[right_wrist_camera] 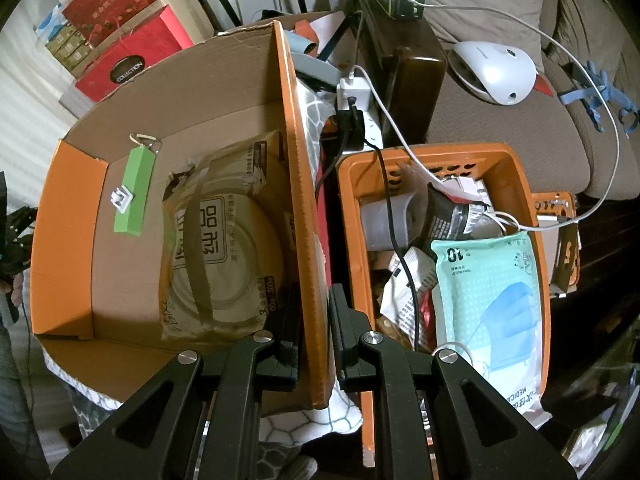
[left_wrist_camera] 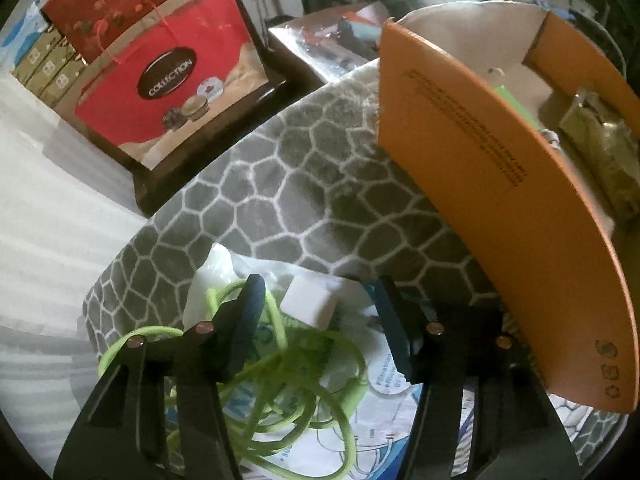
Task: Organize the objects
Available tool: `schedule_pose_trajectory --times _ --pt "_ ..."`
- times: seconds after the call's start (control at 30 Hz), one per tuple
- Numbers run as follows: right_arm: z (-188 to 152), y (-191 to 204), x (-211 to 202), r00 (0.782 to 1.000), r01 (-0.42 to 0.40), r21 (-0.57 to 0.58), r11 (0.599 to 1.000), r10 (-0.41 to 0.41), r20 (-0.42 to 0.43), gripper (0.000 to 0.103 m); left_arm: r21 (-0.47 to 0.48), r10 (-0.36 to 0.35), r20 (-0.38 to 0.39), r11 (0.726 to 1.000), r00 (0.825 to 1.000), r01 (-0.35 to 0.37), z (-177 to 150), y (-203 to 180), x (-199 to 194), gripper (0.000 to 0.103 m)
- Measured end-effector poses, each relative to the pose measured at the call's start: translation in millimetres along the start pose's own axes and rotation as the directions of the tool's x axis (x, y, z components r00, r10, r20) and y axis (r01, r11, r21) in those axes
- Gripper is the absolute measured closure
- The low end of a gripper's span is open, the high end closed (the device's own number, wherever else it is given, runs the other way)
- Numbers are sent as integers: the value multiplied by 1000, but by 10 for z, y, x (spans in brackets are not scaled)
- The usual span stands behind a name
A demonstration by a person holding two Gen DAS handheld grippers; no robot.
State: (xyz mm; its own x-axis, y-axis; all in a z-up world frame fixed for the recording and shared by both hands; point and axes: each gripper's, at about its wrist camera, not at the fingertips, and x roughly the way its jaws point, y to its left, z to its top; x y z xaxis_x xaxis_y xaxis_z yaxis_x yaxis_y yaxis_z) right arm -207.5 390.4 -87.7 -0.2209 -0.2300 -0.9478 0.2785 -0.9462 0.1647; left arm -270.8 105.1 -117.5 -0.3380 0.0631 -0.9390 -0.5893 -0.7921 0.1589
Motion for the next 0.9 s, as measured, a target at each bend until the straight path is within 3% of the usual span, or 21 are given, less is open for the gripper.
schedule_pose_trajectory --times 0.27,0.33,0.53,0.9 --pt "6 14 -9 1000 3 6 1000 -3 9 90 -2 2 1 1000 1000 -2 -54 60 27 62" --pt "8 25 -19 1000 6 3 1000 -6 16 91 -1 -10 1 1000 1000 10 -68 68 27 79" --pt "14 26 -59 999 6 -3 1000 -6 38 93 -4 -19 5 1000 1000 19 -121 52 7 83" --pt "-1 -22 -98 997 -36 -12 999 36 74 94 -71 -94 59 993 994 98 -149 93 -185 88"
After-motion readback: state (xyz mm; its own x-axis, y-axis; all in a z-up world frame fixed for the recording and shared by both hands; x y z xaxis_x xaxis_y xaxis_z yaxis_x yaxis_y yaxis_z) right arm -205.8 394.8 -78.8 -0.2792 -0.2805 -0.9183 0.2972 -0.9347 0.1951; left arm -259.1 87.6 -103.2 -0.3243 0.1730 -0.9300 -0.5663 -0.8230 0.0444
